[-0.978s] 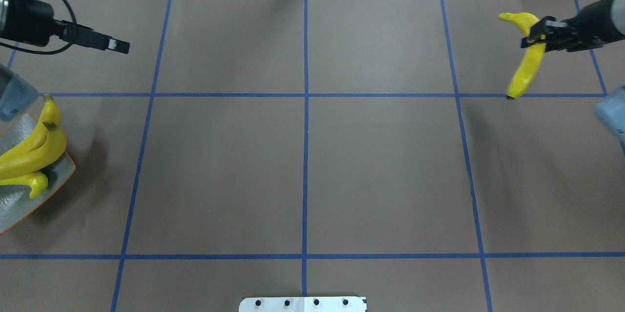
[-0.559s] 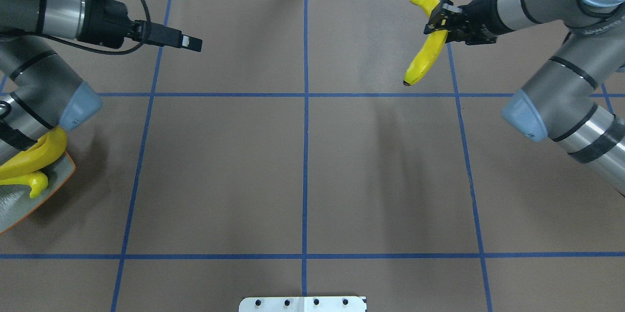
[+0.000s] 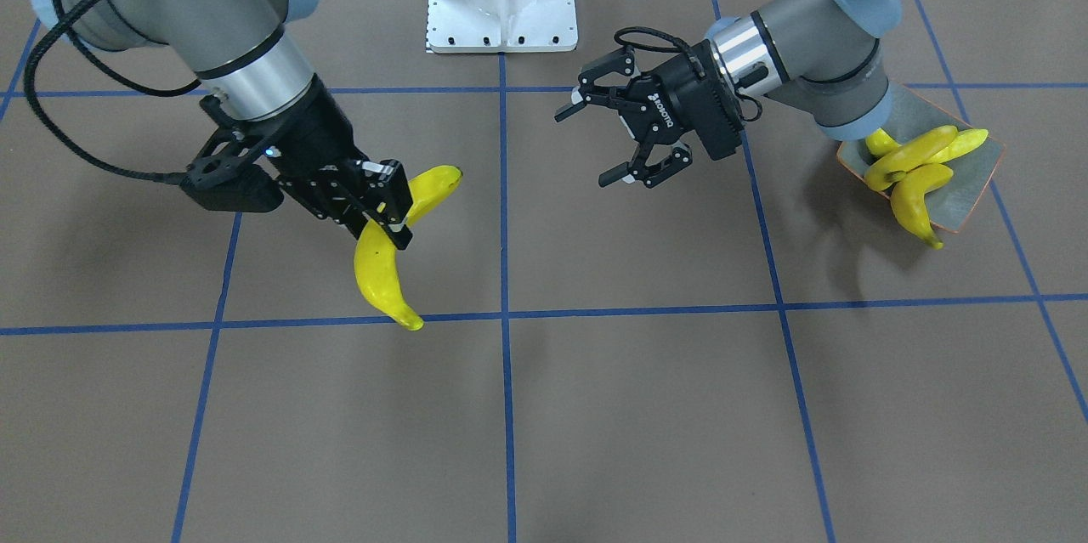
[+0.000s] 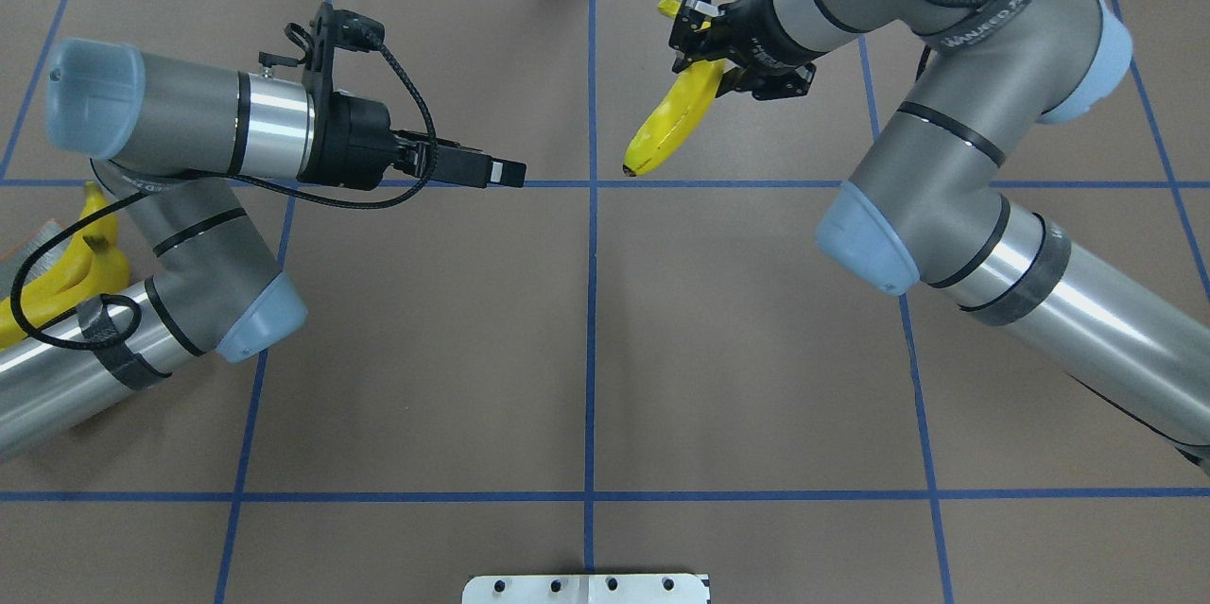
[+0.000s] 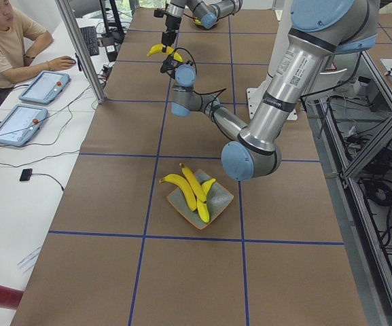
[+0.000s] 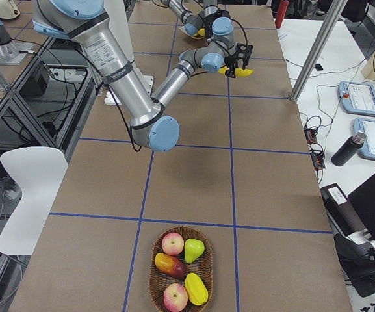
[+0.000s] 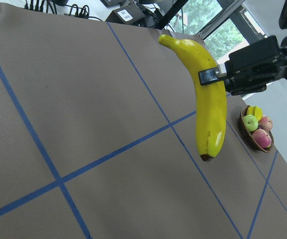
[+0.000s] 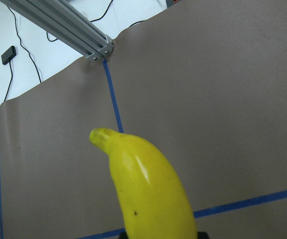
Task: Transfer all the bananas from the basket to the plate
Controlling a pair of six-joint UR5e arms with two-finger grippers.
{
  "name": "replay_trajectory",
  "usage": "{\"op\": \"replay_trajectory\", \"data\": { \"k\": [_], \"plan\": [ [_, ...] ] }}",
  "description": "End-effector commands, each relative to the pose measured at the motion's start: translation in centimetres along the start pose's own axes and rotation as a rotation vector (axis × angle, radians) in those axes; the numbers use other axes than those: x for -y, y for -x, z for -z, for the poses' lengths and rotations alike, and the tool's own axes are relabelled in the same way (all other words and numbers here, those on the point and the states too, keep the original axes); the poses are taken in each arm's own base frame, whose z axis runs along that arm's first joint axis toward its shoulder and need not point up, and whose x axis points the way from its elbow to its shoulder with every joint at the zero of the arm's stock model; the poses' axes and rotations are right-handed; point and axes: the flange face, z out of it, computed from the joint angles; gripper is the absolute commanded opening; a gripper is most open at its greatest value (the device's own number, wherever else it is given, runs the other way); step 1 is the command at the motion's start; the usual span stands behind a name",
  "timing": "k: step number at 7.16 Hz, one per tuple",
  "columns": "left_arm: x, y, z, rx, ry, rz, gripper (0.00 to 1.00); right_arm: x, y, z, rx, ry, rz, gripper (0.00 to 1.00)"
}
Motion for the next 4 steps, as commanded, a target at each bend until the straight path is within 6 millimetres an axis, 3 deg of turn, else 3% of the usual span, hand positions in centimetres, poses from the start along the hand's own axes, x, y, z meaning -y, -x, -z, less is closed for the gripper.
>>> {"op": "replay_trajectory", "data": {
  "k": [1,4],
  "plan": [
    [-0.4,-0.7,-0.6,-0.010,-0.002,0.000,0.99,-4.8,3.6,-1.2,-0.015,0.011,-0.021,0.00],
    [-0.8,-1.3,-0.7,-0.027,0.000,-0.006,0.99,-9.4,6.4,-1.7,0.021,0.018,-0.028,0.00]
  ]
}}
